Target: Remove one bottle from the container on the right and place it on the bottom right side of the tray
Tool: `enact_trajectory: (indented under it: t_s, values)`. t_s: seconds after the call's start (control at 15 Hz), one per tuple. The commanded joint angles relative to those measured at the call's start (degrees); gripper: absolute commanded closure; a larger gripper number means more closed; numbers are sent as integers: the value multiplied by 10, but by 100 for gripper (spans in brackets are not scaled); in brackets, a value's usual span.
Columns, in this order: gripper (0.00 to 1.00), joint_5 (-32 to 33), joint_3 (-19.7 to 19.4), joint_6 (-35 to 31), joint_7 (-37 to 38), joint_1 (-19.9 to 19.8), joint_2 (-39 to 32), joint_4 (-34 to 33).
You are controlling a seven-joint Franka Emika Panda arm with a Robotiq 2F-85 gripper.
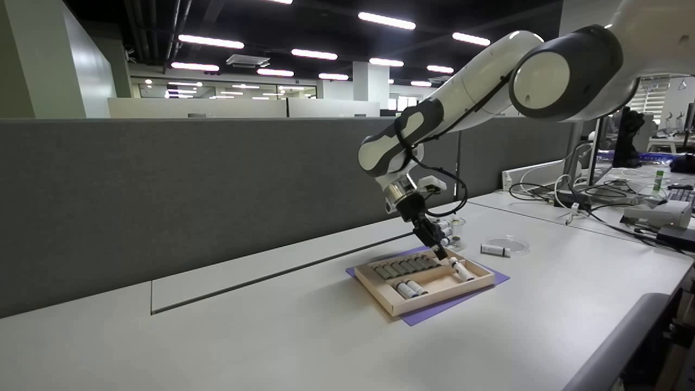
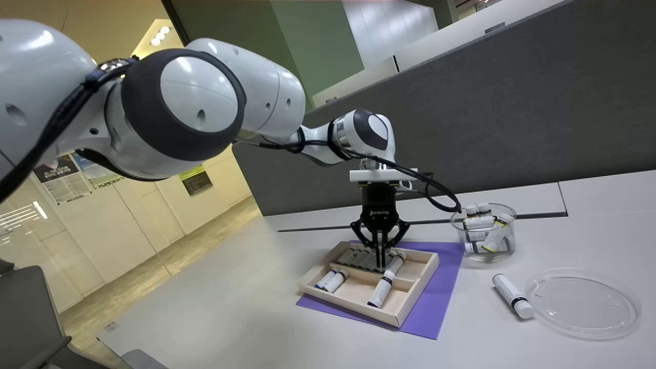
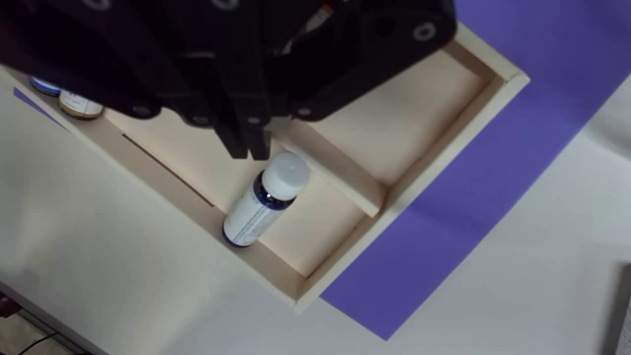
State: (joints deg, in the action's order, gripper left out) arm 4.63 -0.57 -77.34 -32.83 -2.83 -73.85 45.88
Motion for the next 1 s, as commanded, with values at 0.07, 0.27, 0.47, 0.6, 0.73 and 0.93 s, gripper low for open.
enact_trajectory:
  t_s: [0.07,0.27,0.47,0.6,0.73,0.93]
  values:
    - [100,-5,-7,-14,12,-18,26,37]
    - [100,-5,-9,-14,11,-28,31,50]
    - [100,-6,-9,-16,13,-36,41,68]
    - [100,-7,-9,-16,13,-41,47,79]
    - [100,-7,-7,-13,9,-44,55,94]
    - [100,-9,-6,-31,8,-46,77,121]
